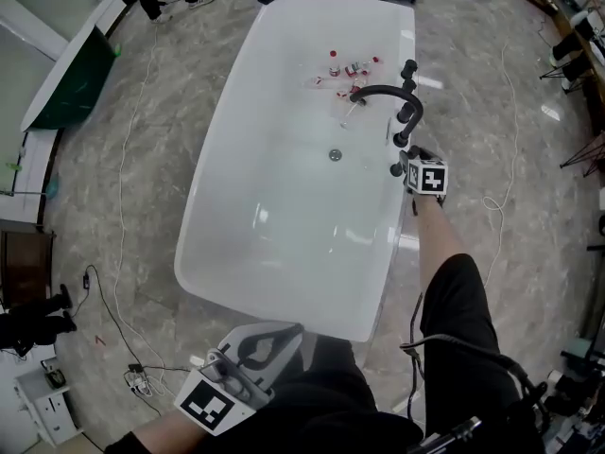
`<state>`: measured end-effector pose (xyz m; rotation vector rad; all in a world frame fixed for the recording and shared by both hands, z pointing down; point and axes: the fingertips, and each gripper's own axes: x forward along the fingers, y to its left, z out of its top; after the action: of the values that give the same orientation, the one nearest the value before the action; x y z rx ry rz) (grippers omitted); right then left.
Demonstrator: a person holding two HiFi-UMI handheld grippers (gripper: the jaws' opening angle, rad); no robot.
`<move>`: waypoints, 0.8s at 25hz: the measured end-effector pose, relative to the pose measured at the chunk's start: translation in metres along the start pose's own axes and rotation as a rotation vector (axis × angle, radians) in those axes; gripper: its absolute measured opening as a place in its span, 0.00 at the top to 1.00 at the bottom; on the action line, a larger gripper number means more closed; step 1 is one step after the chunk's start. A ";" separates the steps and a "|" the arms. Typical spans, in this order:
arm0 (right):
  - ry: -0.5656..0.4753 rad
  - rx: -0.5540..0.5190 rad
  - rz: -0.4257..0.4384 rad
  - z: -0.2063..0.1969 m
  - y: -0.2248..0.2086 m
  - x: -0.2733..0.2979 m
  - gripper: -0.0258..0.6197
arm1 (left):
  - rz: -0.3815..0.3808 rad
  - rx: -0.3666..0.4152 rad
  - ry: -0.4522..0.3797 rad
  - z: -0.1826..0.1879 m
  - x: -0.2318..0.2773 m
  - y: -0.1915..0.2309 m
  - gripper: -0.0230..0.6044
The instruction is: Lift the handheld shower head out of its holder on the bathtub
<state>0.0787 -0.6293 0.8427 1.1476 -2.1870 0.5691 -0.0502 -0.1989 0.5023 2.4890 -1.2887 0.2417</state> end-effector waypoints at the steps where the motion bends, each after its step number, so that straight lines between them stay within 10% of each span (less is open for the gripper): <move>1: 0.003 -0.015 0.001 -0.002 0.001 0.003 0.64 | 0.006 -0.006 0.007 -0.004 -0.001 0.000 0.96; 20: -0.037 -0.227 -0.009 0.015 0.046 -0.074 0.76 | -0.024 -0.061 -0.041 -0.007 -0.009 -0.026 0.96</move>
<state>0.0681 -0.5707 0.7776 1.0537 -2.2104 0.2878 -0.0345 -0.1754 0.5007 2.4680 -1.2619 0.1443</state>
